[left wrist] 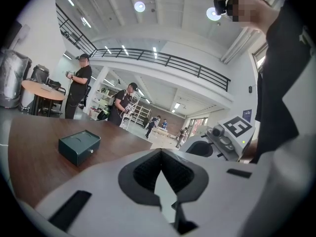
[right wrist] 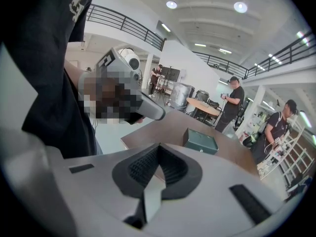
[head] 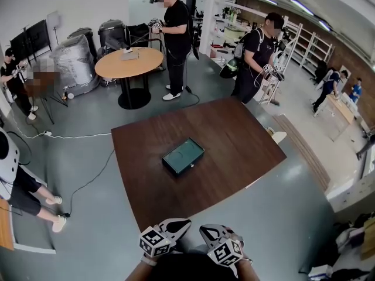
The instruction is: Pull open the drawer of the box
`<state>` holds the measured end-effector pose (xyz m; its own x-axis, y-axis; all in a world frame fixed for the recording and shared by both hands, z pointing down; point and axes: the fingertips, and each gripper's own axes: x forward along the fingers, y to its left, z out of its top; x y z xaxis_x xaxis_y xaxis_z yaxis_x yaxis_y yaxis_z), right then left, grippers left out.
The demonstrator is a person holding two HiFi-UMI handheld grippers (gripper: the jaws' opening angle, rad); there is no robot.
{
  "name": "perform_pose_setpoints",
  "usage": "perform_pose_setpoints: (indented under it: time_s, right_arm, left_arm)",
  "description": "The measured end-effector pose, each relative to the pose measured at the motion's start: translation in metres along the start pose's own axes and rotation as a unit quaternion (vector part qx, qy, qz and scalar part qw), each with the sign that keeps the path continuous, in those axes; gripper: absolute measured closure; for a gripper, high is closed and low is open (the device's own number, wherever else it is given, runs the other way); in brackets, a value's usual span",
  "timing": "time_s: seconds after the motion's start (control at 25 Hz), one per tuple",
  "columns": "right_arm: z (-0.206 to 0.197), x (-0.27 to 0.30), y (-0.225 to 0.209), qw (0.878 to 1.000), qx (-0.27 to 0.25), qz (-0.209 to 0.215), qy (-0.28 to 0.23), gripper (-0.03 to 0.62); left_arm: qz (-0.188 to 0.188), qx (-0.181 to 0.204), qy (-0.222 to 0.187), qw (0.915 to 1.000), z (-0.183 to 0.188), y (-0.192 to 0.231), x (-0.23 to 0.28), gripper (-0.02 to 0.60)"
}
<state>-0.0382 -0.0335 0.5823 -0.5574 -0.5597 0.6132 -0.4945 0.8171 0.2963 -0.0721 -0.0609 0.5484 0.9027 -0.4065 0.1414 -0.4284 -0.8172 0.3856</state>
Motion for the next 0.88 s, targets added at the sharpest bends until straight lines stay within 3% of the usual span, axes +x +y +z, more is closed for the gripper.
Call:
perform_pose_setpoints:
  time_s: [0.48,0.88]
  right_arm:
    - [-0.02,-0.018,0.019,1.0,0.006,0.001,0.023,0.606]
    - [-0.012,-0.006,0.019,1.0,-0.007,0.02,0.015,0.606]
  left_arm:
    - [-0.012,-0.003,0.001,0.9999,-0.017,-0.019,0.006,0.575]
    - [0.028,-0.019,-0.004,0.9994,-0.022,0.005,-0.009,0.575]
